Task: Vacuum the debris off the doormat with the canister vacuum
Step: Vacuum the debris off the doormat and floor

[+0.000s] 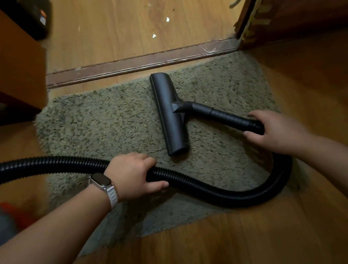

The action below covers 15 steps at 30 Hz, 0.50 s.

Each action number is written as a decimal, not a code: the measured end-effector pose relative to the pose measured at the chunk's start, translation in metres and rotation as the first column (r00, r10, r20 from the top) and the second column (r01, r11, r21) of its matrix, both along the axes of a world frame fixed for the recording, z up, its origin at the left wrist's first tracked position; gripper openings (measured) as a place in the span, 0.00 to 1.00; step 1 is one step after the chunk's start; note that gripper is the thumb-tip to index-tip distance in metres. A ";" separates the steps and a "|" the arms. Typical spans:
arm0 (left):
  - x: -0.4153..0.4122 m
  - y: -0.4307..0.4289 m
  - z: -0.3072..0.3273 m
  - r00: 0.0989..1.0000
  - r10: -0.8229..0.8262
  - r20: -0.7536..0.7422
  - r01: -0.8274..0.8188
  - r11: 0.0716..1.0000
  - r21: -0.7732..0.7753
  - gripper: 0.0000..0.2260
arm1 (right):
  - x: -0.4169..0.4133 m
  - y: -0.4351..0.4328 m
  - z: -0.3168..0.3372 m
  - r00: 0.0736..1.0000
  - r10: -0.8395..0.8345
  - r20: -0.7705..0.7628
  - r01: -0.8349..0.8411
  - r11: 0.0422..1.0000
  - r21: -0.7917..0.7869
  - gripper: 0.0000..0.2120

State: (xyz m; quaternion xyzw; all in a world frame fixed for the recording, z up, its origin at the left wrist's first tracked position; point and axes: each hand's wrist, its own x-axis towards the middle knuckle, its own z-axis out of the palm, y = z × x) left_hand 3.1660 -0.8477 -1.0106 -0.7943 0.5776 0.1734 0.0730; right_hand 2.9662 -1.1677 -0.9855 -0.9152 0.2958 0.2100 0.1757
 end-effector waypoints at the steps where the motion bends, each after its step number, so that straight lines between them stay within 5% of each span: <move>1: 0.000 0.004 0.003 0.999 0.011 -0.033 -0.011 1.000 0.005 0.33 | 0.005 -0.002 0.005 0.999 0.044 -0.021 -0.045 0.998 -0.042 0.26; 9: 0.025 0.061 0.053 0.932 0.293 -0.212 -0.324 0.937 -0.131 0.30 | 0.079 0.043 0.057 0.899 0.435 0.042 -0.431 0.899 -0.080 0.30; 15: 0.041 0.132 0.106 0.879 0.465 -0.106 -0.477 0.861 -0.178 0.31 | 0.156 0.120 0.081 0.660 0.721 0.211 -0.718 0.688 -0.107 0.29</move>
